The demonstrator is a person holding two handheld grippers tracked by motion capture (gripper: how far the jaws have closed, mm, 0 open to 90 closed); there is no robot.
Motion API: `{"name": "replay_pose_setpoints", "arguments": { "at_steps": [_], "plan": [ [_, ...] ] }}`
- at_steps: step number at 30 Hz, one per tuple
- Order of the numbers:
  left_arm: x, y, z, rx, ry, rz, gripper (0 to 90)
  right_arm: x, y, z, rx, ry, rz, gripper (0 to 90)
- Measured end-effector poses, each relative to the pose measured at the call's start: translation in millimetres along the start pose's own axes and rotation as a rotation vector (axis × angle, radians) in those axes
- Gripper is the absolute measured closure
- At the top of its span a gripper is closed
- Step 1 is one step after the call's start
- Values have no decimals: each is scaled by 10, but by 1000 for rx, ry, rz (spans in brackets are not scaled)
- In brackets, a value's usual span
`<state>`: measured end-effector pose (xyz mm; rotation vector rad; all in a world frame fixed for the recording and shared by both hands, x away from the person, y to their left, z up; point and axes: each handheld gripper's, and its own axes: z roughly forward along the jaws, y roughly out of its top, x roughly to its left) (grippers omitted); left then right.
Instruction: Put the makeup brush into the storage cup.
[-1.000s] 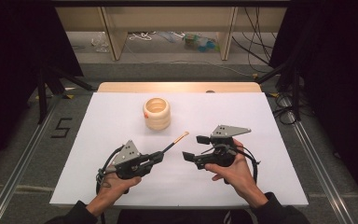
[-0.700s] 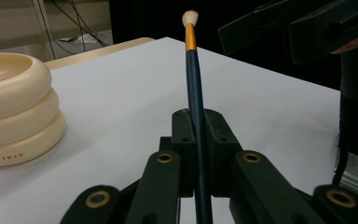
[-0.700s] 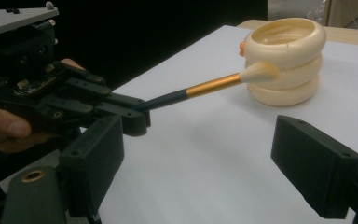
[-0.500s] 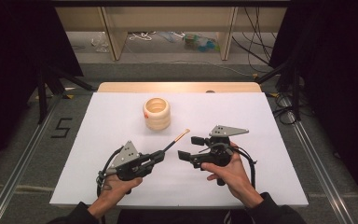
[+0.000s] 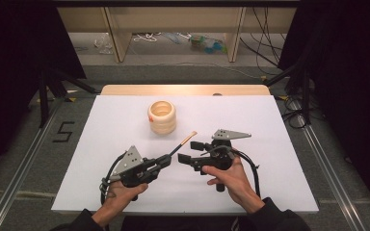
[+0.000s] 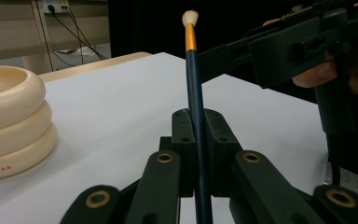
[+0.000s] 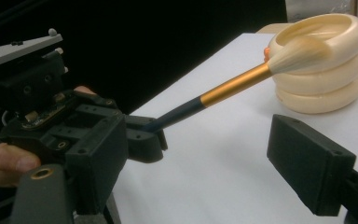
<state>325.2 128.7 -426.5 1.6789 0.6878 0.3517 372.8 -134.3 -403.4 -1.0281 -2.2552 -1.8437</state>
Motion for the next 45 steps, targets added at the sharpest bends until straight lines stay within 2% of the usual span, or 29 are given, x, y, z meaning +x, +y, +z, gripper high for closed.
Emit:
{"name": "replay_pose_setpoints", "arguments": {
  "at_steps": [3, 4, 6, 7, 8, 10, 14, 15, 19, 21, 22, 31, 32, 37, 38, 42, 44, 45],
  "plan": [
    [-6, 3, 2, -4, -5, 15, 837, 3, 1, 28, -12, 9, 2, 228],
    [-19, 0, 6, -14, -5, -3, 838, 5, 1, 34, -15, 14, 2, 233],
    [-28, 5, 2, -17, -6, -3, 838, 17, -2, 56, -18, 28, 14, 243],
    [-29, 6, 1, -17, -5, 2, 838, 19, -2, 58, -19, 24, 11, 248],
    [-18, 10, 1, -16, -14, 27, 838, 21, -2, 65, -25, 27, 15, 254],
    [-38, 5, 1, -16, -6, 6, 838, 22, 0, 76, -34, 39, 19, 268],
    [-40, 12, 1, -28, -11, 22, 838, 28, 7, 96, -58, 56, 36, 302],
    [-47, 11, 3, -30, -10, 18, 837, 21, 6, 105, -63, 56, 27, 309],
    [-55, 16, 0, -34, -7, 25, 838, 30, 0, 130, -65, 64, 49, 350],
    [-63, 16, 2, -41, -5, 14, 838, 32, 0, 135, -70, 69, 56, 375],
    [-59, 19, 2, -42, -8, 27, 838, 33, 2, 138, -73, 72, 62, 384],
    [-80, 21, 1, -49, -6, 14, 837, 32, -1, 154, -90, 96, 94, 481],
    [-73, 25, -1, -50, -9, 32, 838, 37, -4, 155, -89, 101, 106, 488],
    [-77, 29, -4, -55, -10, 29, 838, 22, -10, 162, -104, 108, 103, 521],
    [-78, 28, -2, -56, -9, 28, 838, 34, -8, 153, -90, 110, 125, 527],
    [-80, 30, -4, -58, -12, 30, 838, 33, -4, 147, -100, 114, 125, 556],
    [-87, 27, -4, -58, -10, 18, 838, 27, -5, 146, -105, 116, 120, 571],
    [-80, 30, -3, -59, -13, 32, 838, 28, -5, 145, -105, 117, 121, 578]
  ]
}}
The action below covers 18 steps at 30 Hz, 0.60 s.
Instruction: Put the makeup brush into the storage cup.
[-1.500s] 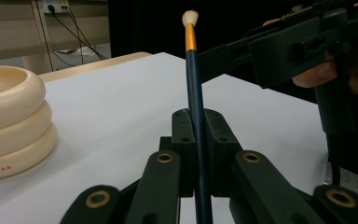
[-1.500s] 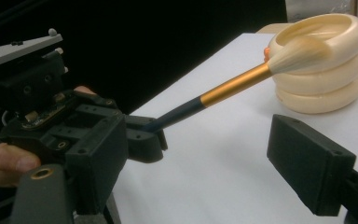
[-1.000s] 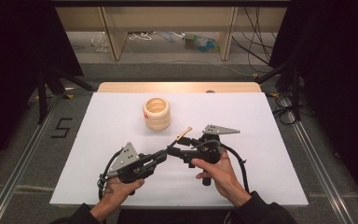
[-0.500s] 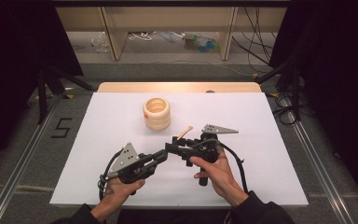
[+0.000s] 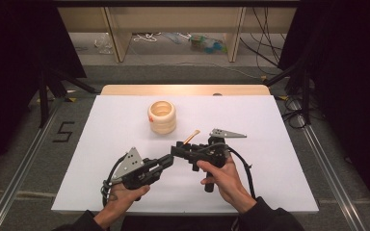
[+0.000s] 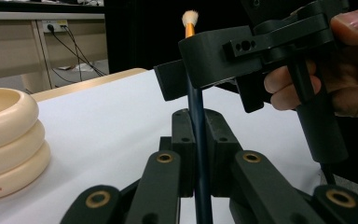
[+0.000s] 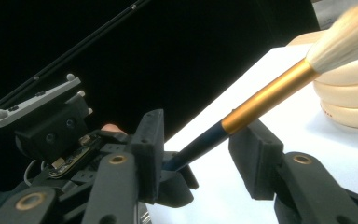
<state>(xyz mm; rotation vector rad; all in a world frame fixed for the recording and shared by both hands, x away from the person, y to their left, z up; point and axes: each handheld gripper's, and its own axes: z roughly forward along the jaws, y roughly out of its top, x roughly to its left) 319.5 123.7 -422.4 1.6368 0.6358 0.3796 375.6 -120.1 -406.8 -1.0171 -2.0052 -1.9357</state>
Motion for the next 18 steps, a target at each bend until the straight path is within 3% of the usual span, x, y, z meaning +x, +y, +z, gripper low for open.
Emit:
{"name": "replay_pose_setpoints", "arguments": {
  "at_steps": [8, 10, 18],
  "plan": [
    [-10, 0, -1, -8, 1, -13, 838, 2, -4, 1, -1, 10, 6, 624],
    [1, 6, -3, -9, -6, 10, 838, 2, -5, 1, -3, 13, 7, 631],
    [-9, 9, -10, -18, -8, 2, 838, 12, -5, -8, -11, 16, 23, 687]
  ]
}}
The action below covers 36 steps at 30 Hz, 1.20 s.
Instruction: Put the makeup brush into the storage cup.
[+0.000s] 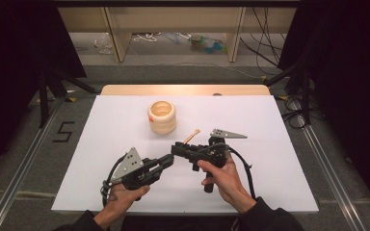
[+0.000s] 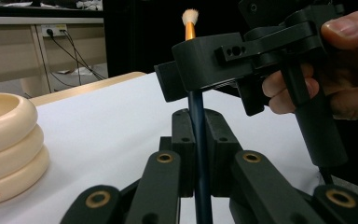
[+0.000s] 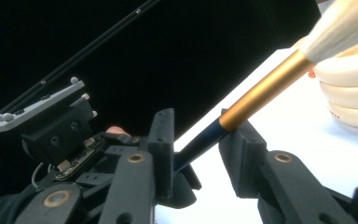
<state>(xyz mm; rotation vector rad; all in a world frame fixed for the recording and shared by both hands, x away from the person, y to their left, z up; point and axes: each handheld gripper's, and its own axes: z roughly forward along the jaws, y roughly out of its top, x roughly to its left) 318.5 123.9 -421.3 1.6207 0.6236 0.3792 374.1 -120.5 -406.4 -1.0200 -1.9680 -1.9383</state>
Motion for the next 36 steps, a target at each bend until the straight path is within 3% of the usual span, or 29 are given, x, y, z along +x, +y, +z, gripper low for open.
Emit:
{"name": "replay_pose_setpoints", "arguments": {
  "at_steps": [3, 5, 7, 8, 13, 15, 21, 27, 36],
  "plan": [
    [-7, -3, 2, -1, -5, -10, 838, -5, 0, -7, -12, 12, 1, 726],
    [1, -3, 5, 2, -6, 14, 829, 6, 1, -10, -23, 32, 0, 768],
    [9, -12, 14, -3, -10, 6, 796, 20, -1, -9, -35, 68, 14, 828],
    [4, -12, 8, -2, -8, -4, 790, 32, 1, -6, -46, 80, -2, 832],
    [-10, -4, 19, 0, -11, 34, 596, 69, -2, -11, -38, 92, -2, 834],
    [-13, -7, 25, 8, -2, 27, 510, 81, 5, -14, -33, 81, -25, 834],
    [-8, -22, 43, 41, -3, 28, 439, 137, 61, -39, -2, 40, -130, 833],
    [3, -36, 57, 67, -9, 21, 427, 201, 101, -44, 53, -8, -254, 833],
    [2, -49, 77, 94, -22, 26, 432, 244, 73, 3, 134, -38, -334, 833]
  ]
}}
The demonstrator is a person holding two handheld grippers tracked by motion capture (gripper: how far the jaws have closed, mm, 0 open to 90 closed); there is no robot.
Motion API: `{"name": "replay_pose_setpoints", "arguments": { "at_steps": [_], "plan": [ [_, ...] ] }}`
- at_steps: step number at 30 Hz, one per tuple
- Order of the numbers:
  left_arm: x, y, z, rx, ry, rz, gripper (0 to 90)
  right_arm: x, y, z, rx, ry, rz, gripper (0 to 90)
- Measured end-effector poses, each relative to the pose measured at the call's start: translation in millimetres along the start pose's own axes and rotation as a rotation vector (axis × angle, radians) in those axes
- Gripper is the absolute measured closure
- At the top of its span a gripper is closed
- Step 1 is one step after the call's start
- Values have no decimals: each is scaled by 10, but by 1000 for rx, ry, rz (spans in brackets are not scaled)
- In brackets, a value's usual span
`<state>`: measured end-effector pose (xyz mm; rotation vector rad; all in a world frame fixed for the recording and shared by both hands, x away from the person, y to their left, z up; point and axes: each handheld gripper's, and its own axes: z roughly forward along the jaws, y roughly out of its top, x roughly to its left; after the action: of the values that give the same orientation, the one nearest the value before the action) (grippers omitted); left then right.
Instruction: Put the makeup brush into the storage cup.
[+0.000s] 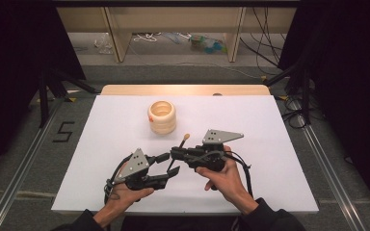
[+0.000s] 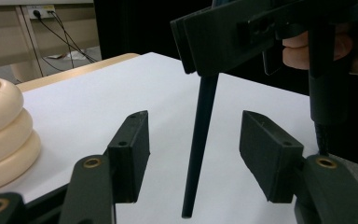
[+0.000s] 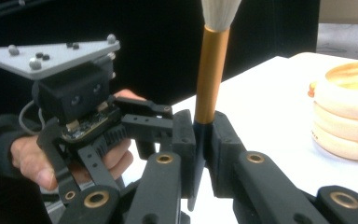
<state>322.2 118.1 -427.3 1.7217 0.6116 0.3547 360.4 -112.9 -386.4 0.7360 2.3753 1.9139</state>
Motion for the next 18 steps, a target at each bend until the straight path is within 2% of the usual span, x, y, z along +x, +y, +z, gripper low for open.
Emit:
{"name": "replay_pose_setpoints", "arguments": {
  "at_steps": [8, 9, 10, 12, 14, 15, 18],
  "plan": [
    [-13, -8, 6, 3, -15, -13, 483, 32, -10, 32, 43, 3, -34, 833],
    [-10, -7, 6, 2, -19, -10, 489, 30, -14, 44, 33, 5, -42, 833],
    [-12, -9, 6, 3, -19, -14, 502, 41, -13, 41, 50, 12, -30, 833],
    [-12, -9, 6, 3, -21, -13, 525, 46, -12, 40, 64, 1, -45, 833],
    [-7, -7, 5, 5, -26, 3, 554, 56, -16, 53, 65, 17, -38, 833],
    [-10, -7, 5, 7, -27, 2, 565, 51, -15, 50, 65, 1, -58, 833],
    [-12, -7, 5, 7, -33, 2, 615, 61, -19, 60, 71, 7, -52, 833]
  ]
}}
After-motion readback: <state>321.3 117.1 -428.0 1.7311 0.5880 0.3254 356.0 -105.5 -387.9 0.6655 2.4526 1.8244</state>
